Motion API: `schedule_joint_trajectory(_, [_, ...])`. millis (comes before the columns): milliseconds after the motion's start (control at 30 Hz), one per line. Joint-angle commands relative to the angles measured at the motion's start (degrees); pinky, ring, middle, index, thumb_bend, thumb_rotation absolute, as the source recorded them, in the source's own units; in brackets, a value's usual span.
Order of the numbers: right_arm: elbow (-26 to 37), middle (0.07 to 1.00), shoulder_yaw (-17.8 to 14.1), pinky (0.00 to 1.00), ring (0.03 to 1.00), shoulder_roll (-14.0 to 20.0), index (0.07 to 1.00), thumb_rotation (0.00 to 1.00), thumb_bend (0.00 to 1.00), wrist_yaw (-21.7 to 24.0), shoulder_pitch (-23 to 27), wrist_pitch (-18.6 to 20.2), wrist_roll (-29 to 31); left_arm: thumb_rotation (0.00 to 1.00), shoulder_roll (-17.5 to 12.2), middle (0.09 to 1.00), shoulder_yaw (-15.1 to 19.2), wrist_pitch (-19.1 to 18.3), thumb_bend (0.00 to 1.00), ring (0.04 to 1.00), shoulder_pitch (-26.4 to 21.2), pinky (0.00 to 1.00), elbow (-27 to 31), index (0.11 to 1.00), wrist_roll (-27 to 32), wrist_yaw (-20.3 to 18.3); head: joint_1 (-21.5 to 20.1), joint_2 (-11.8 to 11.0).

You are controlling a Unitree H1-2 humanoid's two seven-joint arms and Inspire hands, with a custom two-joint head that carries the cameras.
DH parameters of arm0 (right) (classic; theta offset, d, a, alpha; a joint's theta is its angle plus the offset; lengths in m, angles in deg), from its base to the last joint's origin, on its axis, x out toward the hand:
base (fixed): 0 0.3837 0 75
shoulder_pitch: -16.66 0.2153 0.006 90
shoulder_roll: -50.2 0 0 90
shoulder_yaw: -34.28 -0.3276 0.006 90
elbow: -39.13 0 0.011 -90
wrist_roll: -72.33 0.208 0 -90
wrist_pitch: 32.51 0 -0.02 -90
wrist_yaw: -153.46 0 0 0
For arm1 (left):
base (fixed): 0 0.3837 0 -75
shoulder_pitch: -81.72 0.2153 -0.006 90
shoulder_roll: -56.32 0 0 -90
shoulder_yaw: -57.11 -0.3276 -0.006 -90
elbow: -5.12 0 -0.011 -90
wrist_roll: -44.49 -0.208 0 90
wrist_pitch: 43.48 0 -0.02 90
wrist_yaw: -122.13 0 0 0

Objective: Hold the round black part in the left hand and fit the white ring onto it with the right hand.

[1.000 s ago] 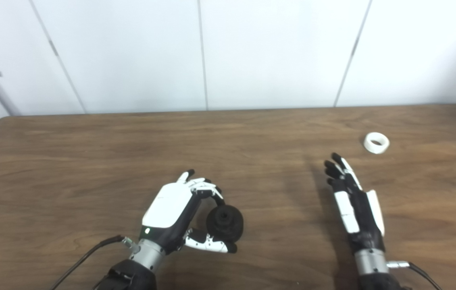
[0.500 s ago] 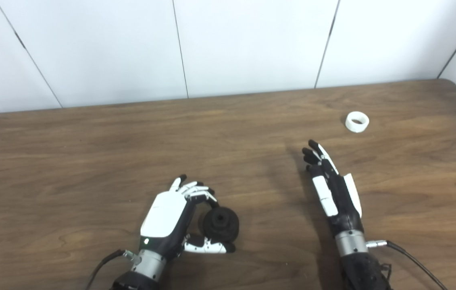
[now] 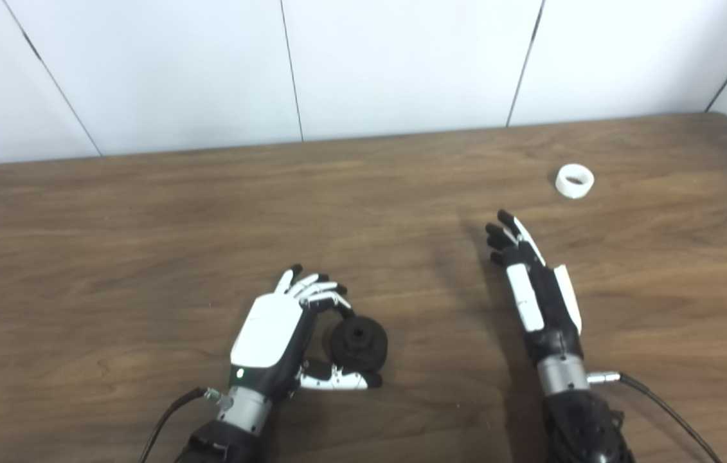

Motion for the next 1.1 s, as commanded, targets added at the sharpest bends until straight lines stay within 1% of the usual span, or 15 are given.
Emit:
schedule_joint_trajectory(0, [3.34,0.881,-0.34,0.88,0.891,0.35,0.925,1.0,0.59,0.34,0.16,0.39,0.46,0.05,-0.76,0.782,-0.48,0.52,0.52,0.875,0.09,1.0,-0.7,0.487,-1.42,-0.31,-0.07,0.06])
schedule_joint_trajectory(100, [5.46,0.884,-1.04,0.89,0.897,1.74,0.927,1.0,0.55,0.96,1.15,2.97,-0.07,0.05,-0.83,0.781,-0.45,0.65,0.52,0.874,0.11,1.0,-0.96,0.486,-0.99,-0.22,-0.07,0.06])
schedule_joint_trajectory(133, [6.25,0.884,-1.42,0.89,0.898,2.2,0.924,1.0,0.54,1.17,1.5,3.93,-0.18,0.05,-0.87,0.782,-0.45,0.65,0.52,0.875,0.17,1.0,-0.91,0.486,-0.89,-0.29,-1.28,0.14])
schedule_joint_trajectory(200, [7.44,0.887,-2.28,0.89,0.904,3.11,0.923,1.0,0.53,1.47,2.34,5.31,-0.27,0.05,-0.94,0.784,-0.47,0.55,0.52,0.879,0.27,1.0,-0.78,0.486,-0.83,-0.49,-1.7,0.11])
schedule_joint_trajectory(267, [8.34,0.886,-3.1,0.87,0.905,3.96,0.913,0.93,0.53,1.5,3.29,6.5,-0.41,0.05,-1.03,0.785,-0.44,0.44,0.52,0.881,0.33,1.0,-0.66,0.486,-0.77,-0.71,-2.31,0.03])
schedule_joint_trajectory(300, [8.81,0.885,-3.55,0.86,0.904,4.45,0.91,0.91,0.53,1.28,3.92,7.33,-0.99,0.05,-1.07,0.785,-0.4,0.39,0.52,0.881,0.38,1.0,-0.65,0.486,-0.68,-0.81,-2.97,0.04])
schedule_joint_trajectory(367, [9.73,0.873,-4.45,0.82,0.886,5.64,0.892,0.81,0.55,0.59,5.5,9.76,-3.6,0.05,-1.17,0.786,-0.33,0.33,0.52,0.882,0.47,1.0,-0.59,0.486,-0.49,-0.97,-3.73,-0.04])
schedule_joint_trajectory(400, [10.15,0.869,-4.78,0.81,0.878,6.3,0.883,0.78,0.56,0.35,6.26,10.91,-5.01,0.05,-1.22,0.786,-0.28,0.31,0.52,0.882,0.51,1.0,-0.53,0.486,-0.36,-1.05,-4.38,-0.03])
schedule_joint_trajectory(500, [11.06,0.86,-5.46,0.84,0.863,9.81,0.866,0.7,0.58,0.71,8.87,13.98,-10.36,0.05,-1.36,0.785,-0.14,0.05,0.52,0.881,0.43,1.0,-0.42,0.486,-0.12,-1.54,-5.18,-0.07])
schedule_joint_trajectory(600, [11.03,0.857,-6.67,0.82,0.851,13.06,0.848,0.61,0.61,1.68,11.85,16.95,-12.63,0.05,-1.52,0.786,0.01,0.0,0.52,0.883,0.32,1.0,-0.48,0.486,0.0,-1.65,-5.79,-0.03])
schedule_joint_trajectory(633, [10.8,0.857,-7.14,0.82,0.853,13.83,0.838,0.55,0.63,1.98,12.84,17.69,-12.5,0.05,-1.63,0.785,0.02,0.03,0.52,0.881,0.28,1.0,-0.51,0.486,-0.04,-1.64,-6.13,-0.07])
schedule_joint_trajectory(667, [10.67,0.859,-7.42,0.83,0.858,14.28,0.832,0.51,0.64,2.19,13.44,18.19,-12.39,0.05,-1.71,0.785,0.02,0.06,0.52,0.881,0.25,1.0,-0.53,0.486,-0.06,-1.63,-6.13,-0.07])
schedule_joint_trajectory(767, [8.22,0.85,-7.96,0.82,0.858,17.95,0.808,0.43,0.69,2.39,16.49,18.55,-14.44,0.05,-2.01,0.783,0.13,0.16,0.52,0.88,0.24,1.0,-0.74,0.486,0.06,-1.52,-6.65,-0.05])
schedule_joint_trajectory(933, [2.74,0.88,-6.24,0.84,0.901,24.65,0.78,0.39,0.75,3.66,20.44,18.82,-19.94,0.05,-2.5,0.782,0.23,-0.3,0.52,0.881,0.34,1.0,-0.46,0.486,-0.13,-1.92,-7.3,-0.02])
schedule_joint_trajectory(1067, [-1.17,0.91,-5.0,0.86,0.932,28.11,0.769,0.35,0.77,5.02,23.22,19.19,-21.89,0.05,-2.76,0.781,0.39,-0.15,0.52,0.882,0.42,1.0,-0.45,0.486,0.25,-1.87,-7.68,0.09])
